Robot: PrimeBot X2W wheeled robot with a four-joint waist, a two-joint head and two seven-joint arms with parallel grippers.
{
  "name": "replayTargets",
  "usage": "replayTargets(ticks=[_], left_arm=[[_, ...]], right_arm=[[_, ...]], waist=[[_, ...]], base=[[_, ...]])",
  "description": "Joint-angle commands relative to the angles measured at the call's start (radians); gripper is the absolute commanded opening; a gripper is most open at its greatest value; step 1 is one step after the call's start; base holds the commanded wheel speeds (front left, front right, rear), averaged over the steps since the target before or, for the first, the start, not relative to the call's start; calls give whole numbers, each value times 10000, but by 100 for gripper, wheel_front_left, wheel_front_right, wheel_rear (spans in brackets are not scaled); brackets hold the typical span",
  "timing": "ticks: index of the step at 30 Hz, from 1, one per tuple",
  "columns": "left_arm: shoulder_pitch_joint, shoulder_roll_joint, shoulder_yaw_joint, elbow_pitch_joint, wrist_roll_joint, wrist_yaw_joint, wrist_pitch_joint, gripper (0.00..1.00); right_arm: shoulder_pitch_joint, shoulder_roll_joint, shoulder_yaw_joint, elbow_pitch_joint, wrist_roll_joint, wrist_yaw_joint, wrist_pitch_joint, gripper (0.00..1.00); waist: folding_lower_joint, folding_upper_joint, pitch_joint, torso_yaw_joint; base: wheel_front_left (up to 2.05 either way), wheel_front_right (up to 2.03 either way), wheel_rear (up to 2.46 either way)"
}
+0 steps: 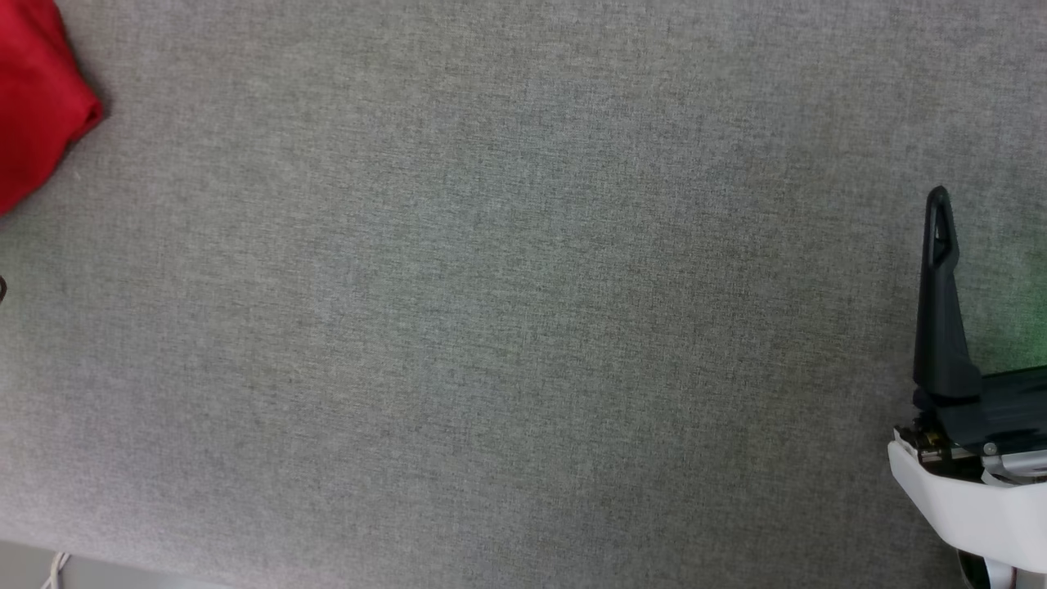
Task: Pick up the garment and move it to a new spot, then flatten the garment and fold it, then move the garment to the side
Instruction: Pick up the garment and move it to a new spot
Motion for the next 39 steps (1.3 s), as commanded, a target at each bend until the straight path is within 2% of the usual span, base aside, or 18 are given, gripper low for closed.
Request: replayTargets(ticks=[1,5,6,7,8,12,16,20,30,33,39], left_arm=[[280,-156,-276,177,-180,1,365,100],[357,-345,-597,370,-503,1,578,100],[370,-331,-703,372,-510,1,593,83],[373,-267,-799,363,-451,1,524,6],[352,-223,-866,387,-461,1,476,0],[131,65,-1026,225,-462,-7,81,0],[-107,606,-1368,-211,-239,1,-299,0],[-265,781,-1744,-667,-192,0,-384,0],[-1183,1729,-3063,-2672,307,2,-379,0],[-1585,1797,-3585,-3395,518,2,-221,0],[-2538,1244,-4582,-4606,898,2,74,0]], right_arm=[[-135,-12,-17,-34,-11,-3,-21,100],[-137,-12,20,24,26,-3,-22,100],[-142,-12,29,49,58,-3,-22,100],[-148,-12,39,76,83,-3,-21,100],[-149,-10,46,100,98,-3,-22,100],[-143,-12,85,212,230,-3,-22,100],[-216,-12,240,445,434,-3,-21,100],[-223,-10,319,668,691,-3,-21,100],[70,-12,462,1251,1455,-3,-22,100],[176,-10,440,1360,1619,-3,-21,100],[286,-10,485,1506,1933,-3,-22,100]], waist=[[-1,0,62,-39],[-1,0,75,-81],[-1,0,57,-88],[-1,0,22,-95],[-1,0,-26,-93],[-1,0,-353,-10],[-1,0,-868,61],[-1,0,-1328,103],[-1,0,-2897,-346],[-1,0,-3217,-508],[-1,0,-3650,-998]], base=[[0,0,0],[0,0,0],[0,0,0],[0,0,0],[0,0,0],[0,0,0],[0,0,0],[0,0,0],[0,0,0],[0,0,0],[0,0,0]])
